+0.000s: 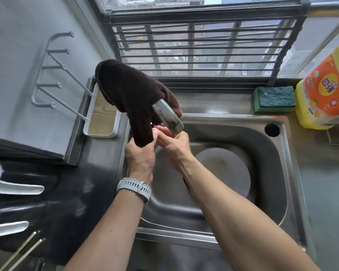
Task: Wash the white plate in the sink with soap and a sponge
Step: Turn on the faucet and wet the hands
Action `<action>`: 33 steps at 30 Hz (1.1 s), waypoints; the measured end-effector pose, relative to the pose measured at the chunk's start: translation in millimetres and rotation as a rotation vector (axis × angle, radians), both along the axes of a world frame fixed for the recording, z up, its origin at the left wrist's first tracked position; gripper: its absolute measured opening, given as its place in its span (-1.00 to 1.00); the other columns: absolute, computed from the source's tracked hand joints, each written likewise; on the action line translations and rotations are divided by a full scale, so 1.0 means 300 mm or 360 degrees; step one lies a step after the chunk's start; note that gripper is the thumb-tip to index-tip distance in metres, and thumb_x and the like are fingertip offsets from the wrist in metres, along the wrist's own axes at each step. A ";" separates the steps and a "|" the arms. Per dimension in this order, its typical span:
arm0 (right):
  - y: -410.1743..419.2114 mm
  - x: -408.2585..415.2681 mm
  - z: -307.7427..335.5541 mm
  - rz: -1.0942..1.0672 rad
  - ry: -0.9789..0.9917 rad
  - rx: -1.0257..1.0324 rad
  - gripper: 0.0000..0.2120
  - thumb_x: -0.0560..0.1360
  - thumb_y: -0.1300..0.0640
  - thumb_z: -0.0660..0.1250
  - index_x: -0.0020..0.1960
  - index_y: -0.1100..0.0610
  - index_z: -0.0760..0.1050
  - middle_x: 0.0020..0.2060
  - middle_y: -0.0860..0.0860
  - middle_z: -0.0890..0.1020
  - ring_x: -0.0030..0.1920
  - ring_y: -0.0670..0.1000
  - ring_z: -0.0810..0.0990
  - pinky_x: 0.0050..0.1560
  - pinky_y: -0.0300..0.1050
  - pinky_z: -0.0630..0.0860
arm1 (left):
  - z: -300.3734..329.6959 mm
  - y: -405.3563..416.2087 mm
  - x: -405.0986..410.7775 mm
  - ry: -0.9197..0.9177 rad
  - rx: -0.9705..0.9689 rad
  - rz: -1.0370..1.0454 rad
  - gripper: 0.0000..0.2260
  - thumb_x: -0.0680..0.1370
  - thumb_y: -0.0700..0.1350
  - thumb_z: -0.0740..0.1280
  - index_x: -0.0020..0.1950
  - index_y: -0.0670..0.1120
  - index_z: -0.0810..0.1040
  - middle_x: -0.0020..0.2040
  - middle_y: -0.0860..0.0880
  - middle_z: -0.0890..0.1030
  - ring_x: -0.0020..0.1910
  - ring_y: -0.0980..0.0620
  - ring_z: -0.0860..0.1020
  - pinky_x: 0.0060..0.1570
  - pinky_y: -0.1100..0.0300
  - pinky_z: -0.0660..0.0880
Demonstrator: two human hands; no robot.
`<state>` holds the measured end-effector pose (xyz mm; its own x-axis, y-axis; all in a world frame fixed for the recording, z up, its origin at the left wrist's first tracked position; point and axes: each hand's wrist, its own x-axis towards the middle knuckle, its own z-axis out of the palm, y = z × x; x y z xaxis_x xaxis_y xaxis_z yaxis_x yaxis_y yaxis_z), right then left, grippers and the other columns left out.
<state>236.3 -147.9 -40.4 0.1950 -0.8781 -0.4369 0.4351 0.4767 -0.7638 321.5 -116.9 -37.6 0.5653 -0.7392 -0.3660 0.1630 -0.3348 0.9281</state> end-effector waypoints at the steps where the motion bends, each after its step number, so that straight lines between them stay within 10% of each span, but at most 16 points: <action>1: 0.001 0.001 -0.003 -0.0003 0.0023 -0.0011 -0.76 0.47 0.28 0.50 -0.33 0.05 0.73 -0.31 -0.01 0.74 -0.15 0.03 0.69 0.10 0.01 0.63 | 0.001 0.000 -0.001 -0.0009 0.0007 0.0000 -0.72 0.37 -0.02 0.57 0.03 -0.09 0.70 -0.06 -0.01 0.76 0.02 -0.01 0.72 0.16 -0.03 0.63; 22: 0.053 0.099 -0.024 -0.0463 0.0090 0.0270 -0.97 0.47 0.30 0.47 -0.12 0.26 0.70 -0.12 0.25 0.73 -0.18 -0.02 0.65 -0.11 -0.19 0.63 | 0.007 0.007 0.002 -0.0091 0.0033 0.0066 -0.90 0.47 -0.13 0.53 -0.07 0.00 0.67 -0.11 0.04 0.73 -0.03 0.07 0.71 0.02 0.19 0.61; 27: 0.121 0.067 -0.035 -0.0667 -0.0464 0.0643 -0.79 0.51 0.35 0.43 0.10 0.45 0.59 -0.11 0.24 0.70 -0.11 0.10 0.70 0.07 -0.07 0.66 | -0.009 0.062 0.018 0.0117 0.0102 -0.0084 -0.97 0.48 -0.08 0.50 -0.11 0.05 0.73 -0.02 -0.09 0.75 0.09 -0.05 0.70 0.15 0.06 0.58; 33: 0.220 -0.145 -0.069 -0.0941 -0.0729 0.0999 -0.83 0.62 0.28 0.28 -0.05 0.37 0.57 -0.28 0.22 0.71 -0.19 0.11 0.70 -0.05 -0.12 0.66 | 0.008 0.148 -0.060 0.0341 0.0289 -0.0188 -0.54 0.61 -0.16 0.37 0.46 -0.29 0.39 0.31 -0.22 0.59 0.24 -0.04 0.62 0.35 0.05 0.50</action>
<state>192.6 -81.8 -61.2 0.0654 -0.5222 -0.8503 0.9262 0.3488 -0.1430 303.6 -72.6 -35.3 0.3748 -0.7067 -0.6001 0.2988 -0.5207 0.7998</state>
